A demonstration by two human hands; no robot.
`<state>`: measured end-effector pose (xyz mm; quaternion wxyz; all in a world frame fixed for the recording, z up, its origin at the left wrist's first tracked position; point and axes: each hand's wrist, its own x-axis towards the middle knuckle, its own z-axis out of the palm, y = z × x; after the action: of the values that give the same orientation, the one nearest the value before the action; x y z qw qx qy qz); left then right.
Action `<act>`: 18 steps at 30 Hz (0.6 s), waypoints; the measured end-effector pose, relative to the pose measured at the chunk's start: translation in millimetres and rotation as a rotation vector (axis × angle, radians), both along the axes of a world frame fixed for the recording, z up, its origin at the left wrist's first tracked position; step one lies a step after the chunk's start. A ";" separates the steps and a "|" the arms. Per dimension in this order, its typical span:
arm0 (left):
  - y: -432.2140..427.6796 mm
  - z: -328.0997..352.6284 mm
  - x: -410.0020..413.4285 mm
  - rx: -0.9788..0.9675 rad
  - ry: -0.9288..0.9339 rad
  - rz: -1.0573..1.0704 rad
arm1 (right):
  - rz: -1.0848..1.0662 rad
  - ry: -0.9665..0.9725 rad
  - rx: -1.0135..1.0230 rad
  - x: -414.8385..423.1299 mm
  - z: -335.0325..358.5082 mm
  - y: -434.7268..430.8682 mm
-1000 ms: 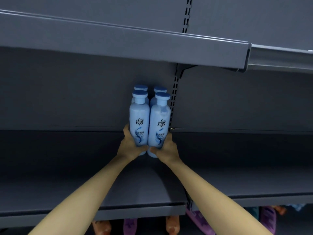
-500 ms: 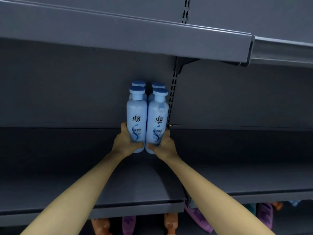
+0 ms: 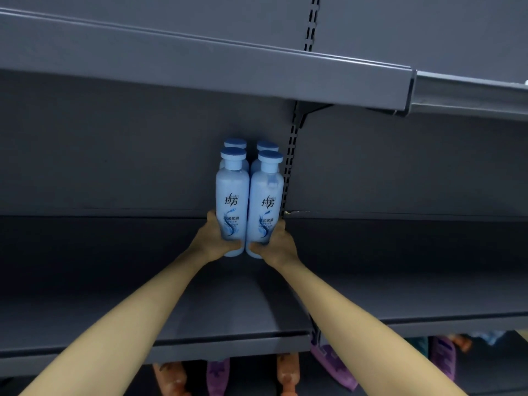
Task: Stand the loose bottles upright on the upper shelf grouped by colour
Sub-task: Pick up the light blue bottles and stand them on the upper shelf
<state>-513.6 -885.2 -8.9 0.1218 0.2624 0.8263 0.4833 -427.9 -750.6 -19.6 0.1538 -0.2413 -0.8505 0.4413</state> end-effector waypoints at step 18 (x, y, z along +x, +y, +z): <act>-36.8 -12.6 48.1 -0.549 0.309 0.004 | 0.068 -0.395 0.454 50.4 -5.7 -24.2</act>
<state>-465.4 -922.0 -21.4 0.0600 0.2885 0.9351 0.1968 -377.5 -774.8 -25.3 0.0206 -0.2533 -0.9484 0.1895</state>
